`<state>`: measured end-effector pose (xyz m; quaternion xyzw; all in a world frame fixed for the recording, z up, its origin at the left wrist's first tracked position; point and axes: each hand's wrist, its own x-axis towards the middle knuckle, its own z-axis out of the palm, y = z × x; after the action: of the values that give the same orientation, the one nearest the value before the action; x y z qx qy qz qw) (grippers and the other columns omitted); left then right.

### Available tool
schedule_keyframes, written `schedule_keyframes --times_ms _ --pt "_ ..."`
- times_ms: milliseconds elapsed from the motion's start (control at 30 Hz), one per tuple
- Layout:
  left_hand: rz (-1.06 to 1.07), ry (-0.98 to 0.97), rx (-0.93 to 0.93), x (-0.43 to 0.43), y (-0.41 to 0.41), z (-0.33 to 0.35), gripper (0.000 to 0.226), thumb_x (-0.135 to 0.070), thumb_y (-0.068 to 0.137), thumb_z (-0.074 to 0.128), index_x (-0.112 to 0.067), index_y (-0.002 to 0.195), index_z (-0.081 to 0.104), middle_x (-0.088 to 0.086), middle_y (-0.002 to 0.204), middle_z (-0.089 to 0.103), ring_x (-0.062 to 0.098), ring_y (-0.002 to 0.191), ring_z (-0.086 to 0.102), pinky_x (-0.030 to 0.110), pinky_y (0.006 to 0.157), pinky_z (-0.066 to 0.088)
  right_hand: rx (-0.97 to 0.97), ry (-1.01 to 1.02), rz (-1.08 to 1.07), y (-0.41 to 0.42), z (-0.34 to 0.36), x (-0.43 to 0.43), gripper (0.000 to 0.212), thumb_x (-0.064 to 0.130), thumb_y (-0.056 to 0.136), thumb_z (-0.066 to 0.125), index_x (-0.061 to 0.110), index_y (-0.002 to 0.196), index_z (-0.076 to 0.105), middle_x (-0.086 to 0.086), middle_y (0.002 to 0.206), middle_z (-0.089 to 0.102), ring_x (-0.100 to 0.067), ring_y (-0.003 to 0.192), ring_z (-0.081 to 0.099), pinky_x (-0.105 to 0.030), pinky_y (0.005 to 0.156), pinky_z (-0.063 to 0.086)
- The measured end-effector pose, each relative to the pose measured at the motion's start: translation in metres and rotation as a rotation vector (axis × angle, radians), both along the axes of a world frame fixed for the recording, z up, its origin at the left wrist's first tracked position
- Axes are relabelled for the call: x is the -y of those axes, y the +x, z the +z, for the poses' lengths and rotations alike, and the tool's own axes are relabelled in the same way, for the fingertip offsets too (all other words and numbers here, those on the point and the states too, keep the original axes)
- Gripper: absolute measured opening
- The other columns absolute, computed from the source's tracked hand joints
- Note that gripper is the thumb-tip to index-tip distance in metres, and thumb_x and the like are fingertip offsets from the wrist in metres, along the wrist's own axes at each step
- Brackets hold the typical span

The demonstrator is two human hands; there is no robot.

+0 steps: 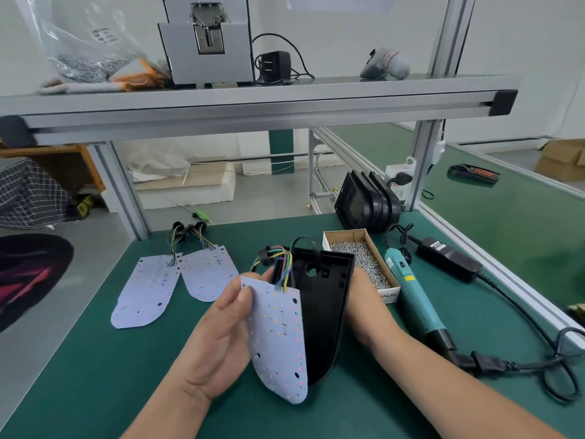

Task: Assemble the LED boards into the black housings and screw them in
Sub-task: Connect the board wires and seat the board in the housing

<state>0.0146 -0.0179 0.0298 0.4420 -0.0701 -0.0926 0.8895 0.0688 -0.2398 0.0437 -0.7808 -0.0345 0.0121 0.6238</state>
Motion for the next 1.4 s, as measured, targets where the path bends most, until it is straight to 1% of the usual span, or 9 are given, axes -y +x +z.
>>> schedule_keyframes --times_ms 233,467,600,733,867,1033,1200,1333,1400 --pt "-0.133 -0.019 0.006 -0.002 -0.002 0.001 0.032 -0.032 0.093 0.082 -0.013 0.115 0.069 0.011 0.116 0.071 0.027 0.105 0.07 0.043 0.094 0.057 -0.04 0.346 0.062 -0.009 0.009 -0.009 0.03 -0.01 0.091 0.059 0.011 0.074 0.071 0.001 0.067 0.065 -0.01 0.058 0.055 -0.019 0.052 0.046" --pt "-0.048 -0.002 -0.021 0.001 -0.003 0.004 0.035 -0.037 0.085 0.089 -0.019 0.109 0.073 0.007 0.106 0.074 0.021 0.091 0.074 0.037 0.08 0.062 0.178 -0.444 0.103 0.001 0.014 0.002 0.015 0.014 0.095 0.065 0.019 0.083 0.07 0.005 0.086 0.075 -0.019 0.081 0.066 -0.037 0.078 0.056" --pt "0.066 -0.086 -0.059 -0.004 -0.006 0.0 0.02 -0.029 0.102 0.059 -0.023 0.106 0.078 0.001 0.109 0.077 0.016 0.095 0.076 0.035 0.081 0.063 0.164 -0.657 0.125 0.001 0.02 0.015 0.021 0.015 0.092 0.056 0.034 0.085 0.062 0.016 0.07 0.066 -0.003 0.062 0.058 -0.023 0.055 0.046" --pt "0.134 -0.118 -0.086 -0.008 -0.006 0.003 0.027 -0.037 0.103 0.055 -0.024 0.12 0.072 0.0 0.118 0.075 0.017 0.104 0.075 0.038 0.091 0.063 0.152 -0.782 0.13 0.001 0.019 0.023 0.013 0.017 0.092 0.051 0.019 0.082 0.058 0.0 0.072 0.063 -0.023 0.071 0.06 -0.033 0.056 0.038" --pt "0.173 -0.111 -0.082 -0.014 -0.003 0.008 0.029 -0.039 0.098 0.059 -0.027 0.119 0.075 -0.001 0.115 0.073 0.019 0.102 0.072 0.04 0.091 0.061 0.08 -0.415 -0.062 0.009 0.027 0.04 0.017 0.013 0.083 0.052 0.02 0.081 0.067 -0.004 0.075 0.07 -0.021 0.058 0.052 -0.03 0.054 0.039" --pt "0.163 -0.145 -0.174 -0.004 -0.006 0.011 0.057 -0.039 0.098 0.061 -0.012 0.147 0.057 0.013 0.144 0.055 0.035 0.137 0.048 0.061 0.126 0.026 0.068 0.166 -0.248 0.017 0.026 0.047 0.04 -0.003 0.081 0.042 0.023 0.075 0.072 -0.009 0.069 0.065 -0.017 0.041 0.035 -0.02 0.04 0.027" --pt "0.133 -0.181 -0.137 -0.004 -0.008 0.013 0.039 -0.039 0.094 0.066 -0.025 0.13 0.068 0.002 0.125 0.067 0.027 0.122 0.058 0.052 0.121 0.035 0.054 0.335 -0.341 0.025 0.018 0.049 0.047 -0.009 0.082 0.038 0.023 0.074 0.072 -0.006 0.069 0.063 -0.014 0.04 0.035 -0.02 0.042 0.024" --pt "0.092 -0.117 -0.093 -0.007 -0.008 0.012 0.018 -0.034 0.104 0.055 -0.026 0.11 0.071 0.0 0.109 0.071 0.019 0.095 0.072 0.039 0.087 0.061 0.233 -0.044 -0.296 0.021 0.013 0.047 0.046 -0.004 0.081 0.046 0.029 0.083 0.077 0.009 0.083 0.07 -0.015 0.056 0.05 -0.027 0.052 0.04" --pt "0.076 -0.085 -0.086 -0.007 -0.008 0.01 0.018 -0.032 0.104 0.055 -0.025 0.106 0.071 0.001 0.105 0.071 0.019 0.09 0.072 0.038 0.083 0.062 0.537 -0.429 -0.224 0.017 0.012 0.045 0.054 -0.017 0.075 0.053 0.025 0.093 0.081 0.012 0.104 0.075 -0.016 0.092 0.066 -0.033 0.082 0.053"
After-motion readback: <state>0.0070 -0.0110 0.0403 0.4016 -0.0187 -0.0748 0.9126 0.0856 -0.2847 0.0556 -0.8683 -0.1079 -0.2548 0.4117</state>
